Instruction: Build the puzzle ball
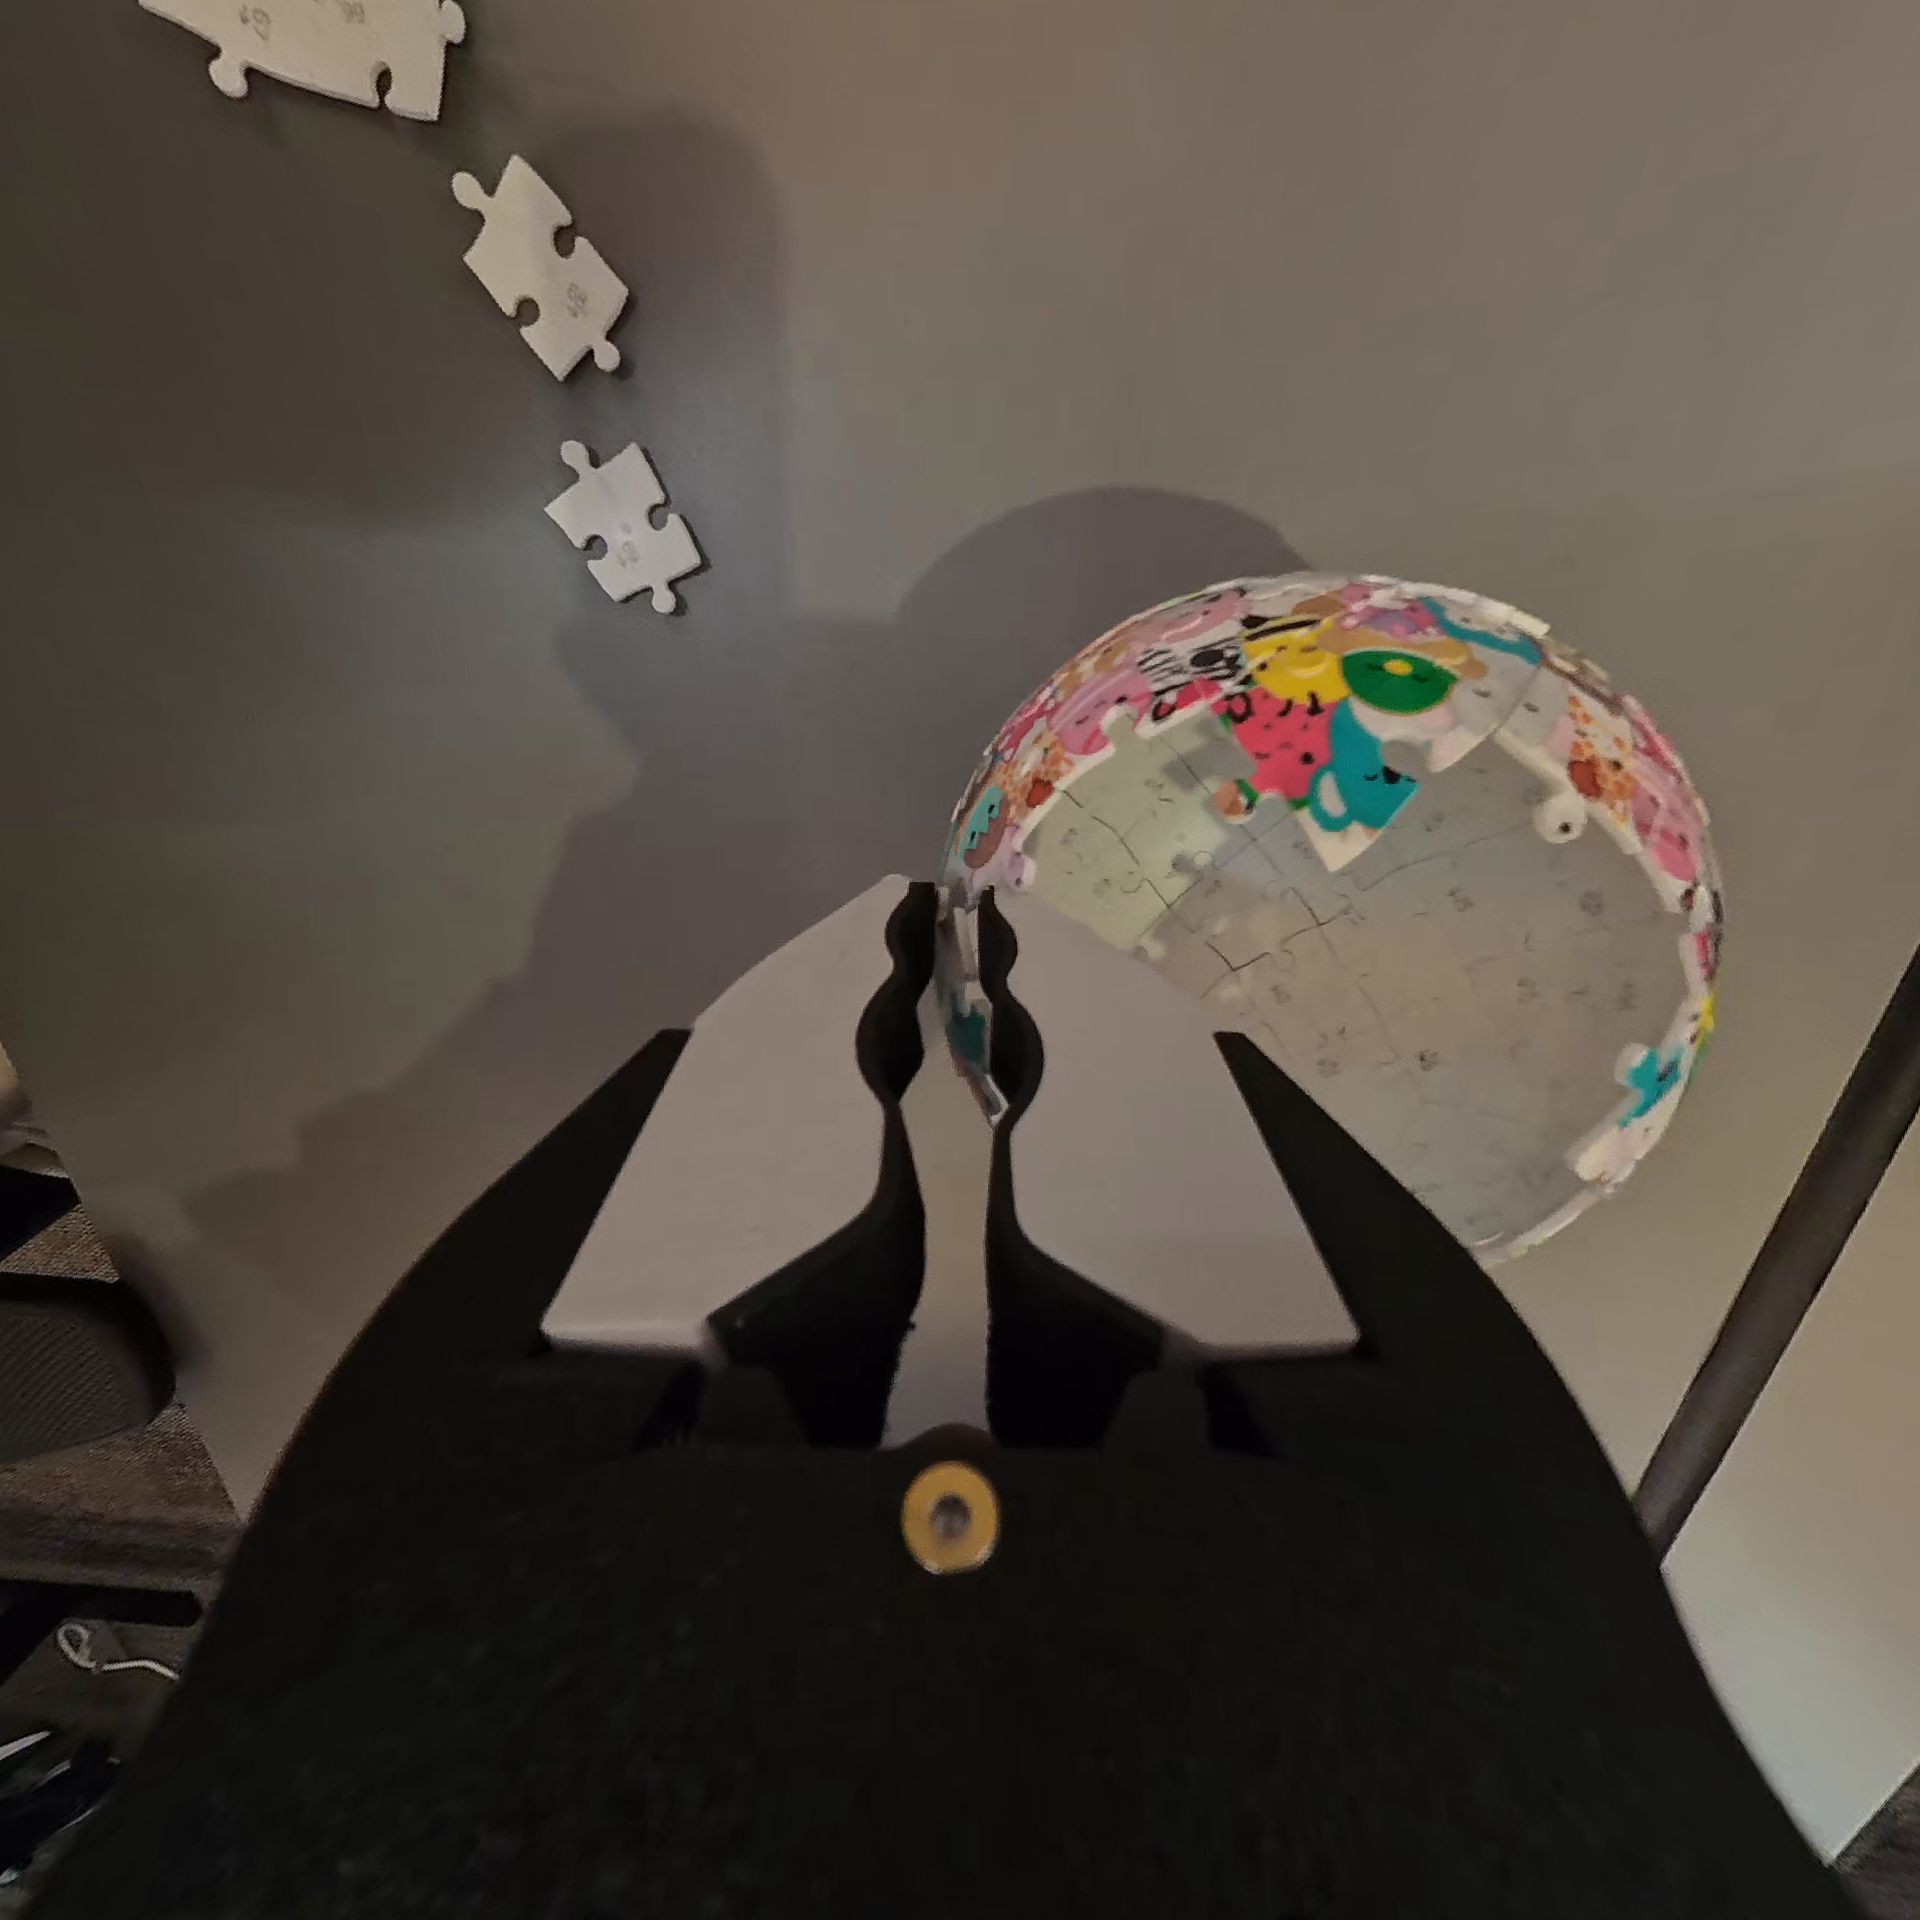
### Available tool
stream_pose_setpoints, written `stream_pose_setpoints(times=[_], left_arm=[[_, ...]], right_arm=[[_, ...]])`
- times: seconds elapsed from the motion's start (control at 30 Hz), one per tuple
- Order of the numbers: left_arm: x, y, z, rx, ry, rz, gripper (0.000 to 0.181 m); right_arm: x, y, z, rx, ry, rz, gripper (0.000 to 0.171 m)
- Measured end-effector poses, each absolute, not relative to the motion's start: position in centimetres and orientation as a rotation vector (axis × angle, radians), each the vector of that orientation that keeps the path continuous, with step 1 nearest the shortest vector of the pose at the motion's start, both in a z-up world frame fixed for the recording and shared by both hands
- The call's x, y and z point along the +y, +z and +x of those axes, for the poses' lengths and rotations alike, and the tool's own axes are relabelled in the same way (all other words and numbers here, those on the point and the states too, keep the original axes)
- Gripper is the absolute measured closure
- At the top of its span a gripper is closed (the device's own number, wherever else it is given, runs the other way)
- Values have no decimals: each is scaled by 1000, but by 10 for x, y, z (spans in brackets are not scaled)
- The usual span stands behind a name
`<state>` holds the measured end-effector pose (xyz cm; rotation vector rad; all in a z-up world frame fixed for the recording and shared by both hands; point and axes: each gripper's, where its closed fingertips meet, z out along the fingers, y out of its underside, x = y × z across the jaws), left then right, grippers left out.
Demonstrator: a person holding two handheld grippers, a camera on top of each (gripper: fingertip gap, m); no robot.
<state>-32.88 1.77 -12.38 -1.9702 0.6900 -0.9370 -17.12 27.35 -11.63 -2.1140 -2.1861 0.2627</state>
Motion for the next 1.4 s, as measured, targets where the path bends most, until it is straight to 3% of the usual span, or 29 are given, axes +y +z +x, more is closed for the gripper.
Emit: stream_pose_setpoints(times=[0.43, 0.53, 0.73, 0.87, 1.0, 1.17, 1.4], left_arm=[[18, -125, -330, 697, -924, -1974, 151], [19, -126, -330, 705, -905, -1976, 151], [23, -129, -326, 739, -842, -1978, 152], [30, -122, -313, 793, -814, -1952, 154], [69, -99, -292, 848, -735, -1967, 156], [153, -63, -259, 1029, -411, -1946, 160], [221, -78, -228, 909, -312, -2002, 181]], right_arm=[[276, -118, -169, -2193, 238, -2112, 163], [277, -107, -167, -2172, 206, -2064, 147], [289, -54, -146, -1812, 106, -1868, 149], [271, -71, -118, -1557, 126, -1778, 147], [254, -100, -108, -1296, 274, -1732, 153], [248, -94, -117, -1048, 411, -1549, 164], [249, -101, -143, -1200, 83, -1275, 171]])
